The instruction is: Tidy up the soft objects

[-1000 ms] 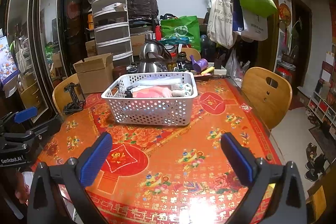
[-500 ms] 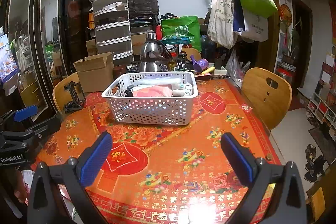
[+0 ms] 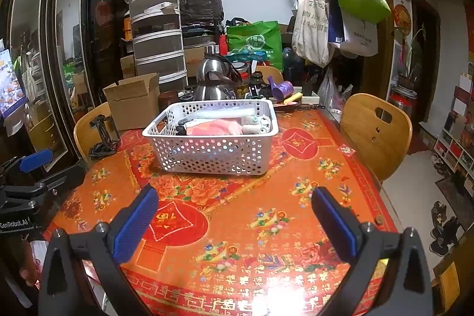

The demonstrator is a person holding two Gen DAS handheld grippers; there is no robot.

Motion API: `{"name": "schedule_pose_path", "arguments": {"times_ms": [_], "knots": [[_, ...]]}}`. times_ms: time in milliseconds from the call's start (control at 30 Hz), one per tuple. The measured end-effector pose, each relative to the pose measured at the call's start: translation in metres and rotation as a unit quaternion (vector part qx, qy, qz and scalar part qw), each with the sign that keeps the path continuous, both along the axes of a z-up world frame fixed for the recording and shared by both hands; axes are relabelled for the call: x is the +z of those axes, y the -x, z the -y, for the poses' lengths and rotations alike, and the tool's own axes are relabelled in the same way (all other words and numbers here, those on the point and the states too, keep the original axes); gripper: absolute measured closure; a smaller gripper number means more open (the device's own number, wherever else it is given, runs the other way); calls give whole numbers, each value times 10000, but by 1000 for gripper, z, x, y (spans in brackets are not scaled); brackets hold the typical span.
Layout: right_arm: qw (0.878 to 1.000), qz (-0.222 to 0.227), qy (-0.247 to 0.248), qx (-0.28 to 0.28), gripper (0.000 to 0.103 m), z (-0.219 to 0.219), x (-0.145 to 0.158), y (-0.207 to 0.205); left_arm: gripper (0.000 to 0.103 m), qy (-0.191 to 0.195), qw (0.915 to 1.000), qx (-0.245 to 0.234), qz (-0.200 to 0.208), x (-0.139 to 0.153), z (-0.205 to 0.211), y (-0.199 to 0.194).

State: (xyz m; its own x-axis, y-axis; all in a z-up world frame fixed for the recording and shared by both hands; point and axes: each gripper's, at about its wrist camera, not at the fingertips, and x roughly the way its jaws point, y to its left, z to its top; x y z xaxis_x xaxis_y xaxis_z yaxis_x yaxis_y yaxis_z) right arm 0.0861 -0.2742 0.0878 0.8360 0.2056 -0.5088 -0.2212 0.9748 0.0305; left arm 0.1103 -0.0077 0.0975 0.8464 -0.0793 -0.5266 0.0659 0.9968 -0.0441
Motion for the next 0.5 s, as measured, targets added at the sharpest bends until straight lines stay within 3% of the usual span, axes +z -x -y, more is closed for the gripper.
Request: {"name": "schedule_pose_path", "arguments": {"times_ms": [500], "knots": [[10000, -12, -7, 6, 0, 0, -1, -1, 0, 23, 10000, -76, 58, -3, 3, 2]]}}
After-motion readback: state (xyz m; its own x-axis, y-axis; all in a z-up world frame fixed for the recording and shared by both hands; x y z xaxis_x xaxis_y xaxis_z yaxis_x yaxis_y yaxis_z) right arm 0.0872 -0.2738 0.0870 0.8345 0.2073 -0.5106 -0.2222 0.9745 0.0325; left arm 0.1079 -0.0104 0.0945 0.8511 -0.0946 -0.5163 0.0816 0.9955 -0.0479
